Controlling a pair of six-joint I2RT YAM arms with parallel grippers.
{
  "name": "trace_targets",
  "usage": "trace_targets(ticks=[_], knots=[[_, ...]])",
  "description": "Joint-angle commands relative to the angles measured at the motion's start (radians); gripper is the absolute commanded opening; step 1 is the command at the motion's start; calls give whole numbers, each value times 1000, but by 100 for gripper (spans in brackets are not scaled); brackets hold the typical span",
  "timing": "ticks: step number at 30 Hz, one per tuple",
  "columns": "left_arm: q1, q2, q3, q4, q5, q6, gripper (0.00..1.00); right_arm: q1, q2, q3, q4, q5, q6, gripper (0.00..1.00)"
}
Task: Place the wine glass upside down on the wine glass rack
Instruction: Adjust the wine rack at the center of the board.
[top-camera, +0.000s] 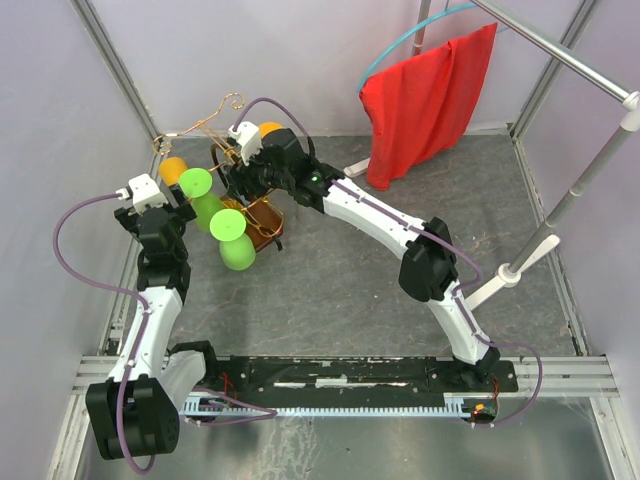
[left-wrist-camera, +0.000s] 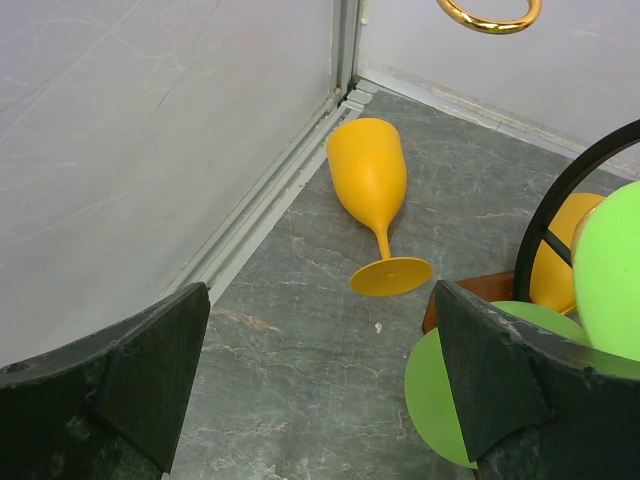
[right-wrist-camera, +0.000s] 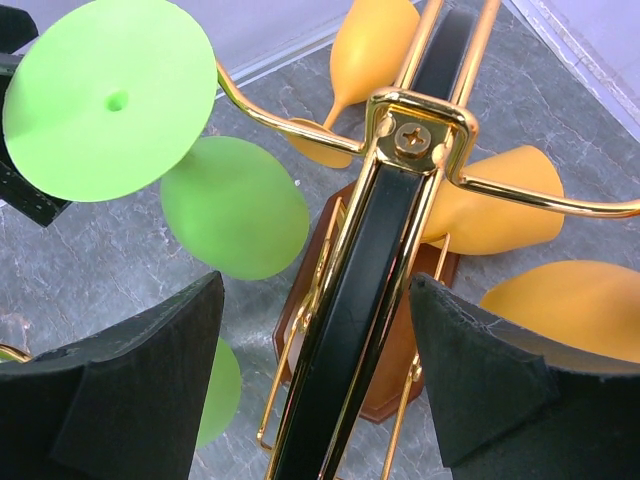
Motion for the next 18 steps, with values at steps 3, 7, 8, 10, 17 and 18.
trace_targets(ticks=[3,7,8,10,17,18], knots=[[-5,3,43,55,6,21,99,4,15,10,-27,2,-14,82],[-5,7,43,55,6,22,99,2,-4,-24,-80,-12,-33,82],[-5,9,43,56,5,22,99,1,-10,-33,-93,-21,-36,82],[-4,16,47,56,6,19,99,-3,-23,-55,-112,-40,-35,81],[-4,30,58,48,15,13,99,-10,-90,-147,-166,-75,-39,80],[-5,31,58,46,15,13,99,-10,-101,-156,-175,-77,-40,79]])
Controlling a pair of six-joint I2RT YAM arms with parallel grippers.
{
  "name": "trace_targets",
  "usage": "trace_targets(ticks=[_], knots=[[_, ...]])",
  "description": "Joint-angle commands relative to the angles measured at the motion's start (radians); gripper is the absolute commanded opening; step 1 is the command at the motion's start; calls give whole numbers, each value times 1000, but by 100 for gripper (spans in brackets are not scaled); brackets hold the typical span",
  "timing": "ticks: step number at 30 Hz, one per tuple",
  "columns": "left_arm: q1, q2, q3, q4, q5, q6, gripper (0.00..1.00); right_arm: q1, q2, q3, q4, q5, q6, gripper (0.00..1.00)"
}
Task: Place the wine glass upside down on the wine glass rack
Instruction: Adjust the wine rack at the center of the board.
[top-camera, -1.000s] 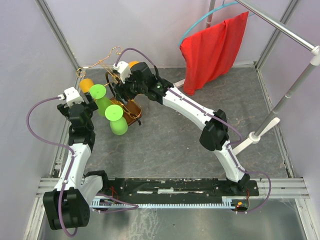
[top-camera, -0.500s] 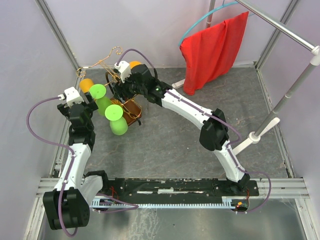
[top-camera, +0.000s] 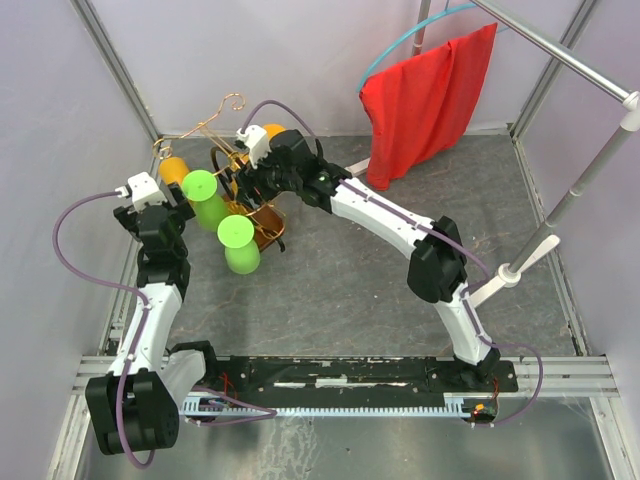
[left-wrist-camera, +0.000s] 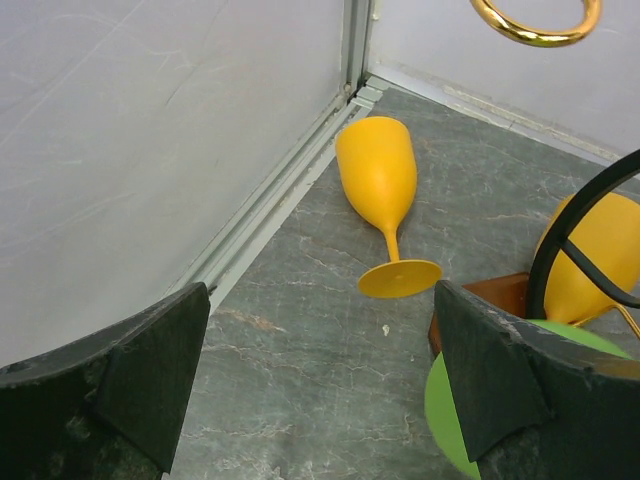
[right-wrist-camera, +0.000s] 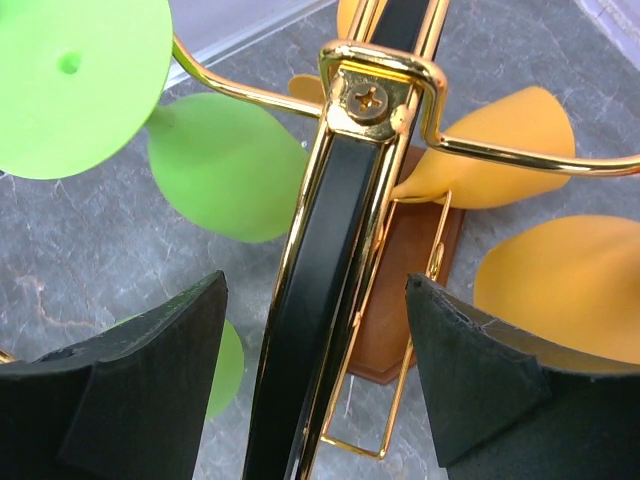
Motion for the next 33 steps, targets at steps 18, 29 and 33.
trace_targets(ticks=[18,29,33], knots=[[-6,-5,42,36,19,-15,99,6,-82,-87,-184,-36,-55,78],[-5,7,50,36,17,-37,99,6,-64,-4,-200,-18,-66,78],[-6,15,57,36,17,-42,99,6,-41,53,-188,-14,-69,78]])
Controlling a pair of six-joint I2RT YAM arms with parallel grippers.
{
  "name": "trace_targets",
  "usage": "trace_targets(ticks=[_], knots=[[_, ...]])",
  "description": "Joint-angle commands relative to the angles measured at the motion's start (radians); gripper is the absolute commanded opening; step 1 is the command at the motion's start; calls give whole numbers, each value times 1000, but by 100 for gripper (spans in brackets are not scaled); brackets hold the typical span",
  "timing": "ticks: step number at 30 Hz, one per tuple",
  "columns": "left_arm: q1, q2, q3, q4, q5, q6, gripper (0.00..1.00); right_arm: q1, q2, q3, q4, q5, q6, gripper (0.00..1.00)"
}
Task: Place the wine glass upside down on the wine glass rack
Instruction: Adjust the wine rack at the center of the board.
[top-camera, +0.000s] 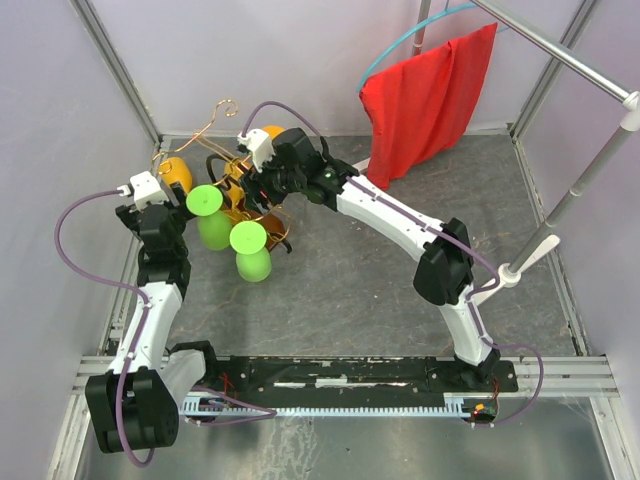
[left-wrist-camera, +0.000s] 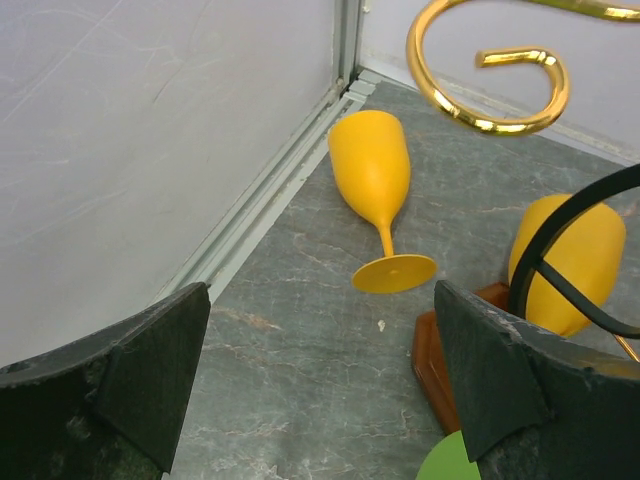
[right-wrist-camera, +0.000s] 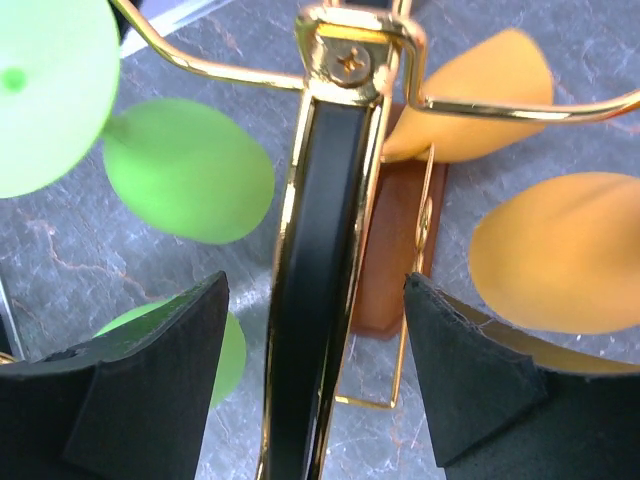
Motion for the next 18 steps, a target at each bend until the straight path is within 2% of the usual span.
trace_targets(ticks=[1,11,18], knots=[[-5,11,52,38,-3,-37,99,9,32,93,-21,9,-37,79],[-5,-1,59,29,-20,-11,99,9,54,154,-27,-7,-58,79],[-5,-12,63,13,-29,12,99,9,33,145,-134,-8,-102,79]])
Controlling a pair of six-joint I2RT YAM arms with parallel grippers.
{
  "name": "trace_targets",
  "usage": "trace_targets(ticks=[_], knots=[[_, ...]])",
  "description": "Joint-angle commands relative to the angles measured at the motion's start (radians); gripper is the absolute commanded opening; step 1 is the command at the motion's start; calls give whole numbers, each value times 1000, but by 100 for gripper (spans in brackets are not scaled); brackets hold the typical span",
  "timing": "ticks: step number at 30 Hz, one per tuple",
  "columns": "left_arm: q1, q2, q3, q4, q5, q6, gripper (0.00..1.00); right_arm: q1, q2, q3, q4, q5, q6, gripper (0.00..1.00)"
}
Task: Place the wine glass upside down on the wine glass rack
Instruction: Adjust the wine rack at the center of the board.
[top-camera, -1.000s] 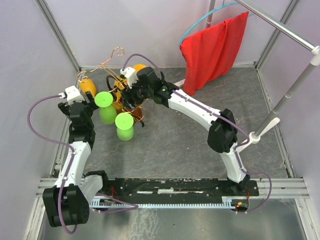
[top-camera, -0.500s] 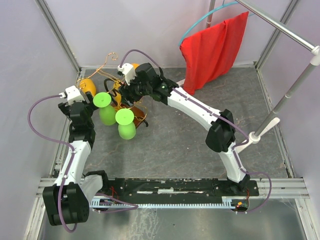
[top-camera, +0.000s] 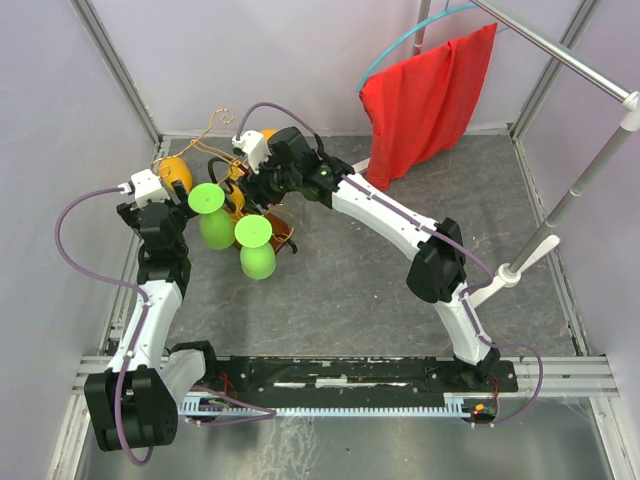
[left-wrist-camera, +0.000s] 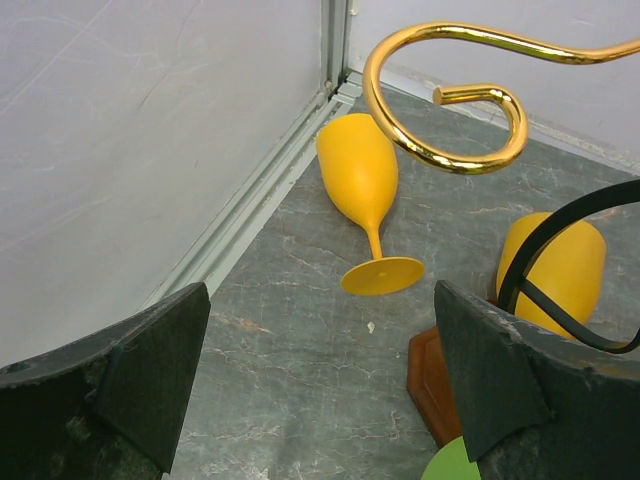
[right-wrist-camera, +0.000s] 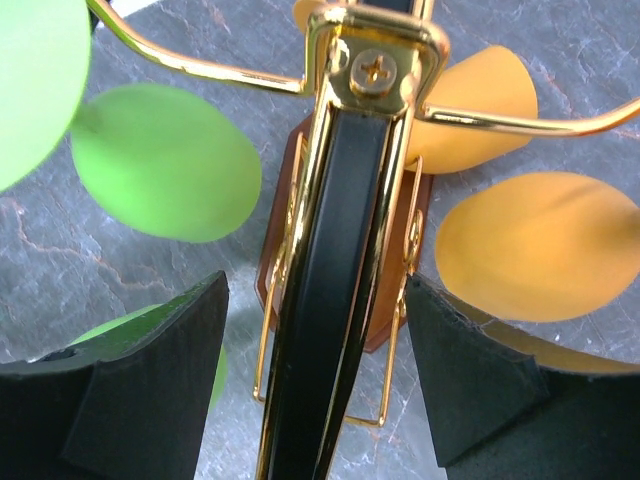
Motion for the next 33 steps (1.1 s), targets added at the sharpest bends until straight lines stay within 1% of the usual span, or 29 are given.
trace_targets(ticks=[1,11,17,28,33], knots=[[-1,-27,47,20,-28,25,99,4,-36,29,-88,-10,-42,79],[0,-21,49,17,-28,35,99,4,-109,-1,-211,26,-67,79],[0,-18,51,17,-25,31,99,4,-150,-19,-288,79,-83,78],[-1,-47,65,-19,-19,46,99,-15,-290,-217,-275,166,-61,78],[-1,-69,56,-34,-14,46,99,-19,-344,-247,-300,197,-64,78]])
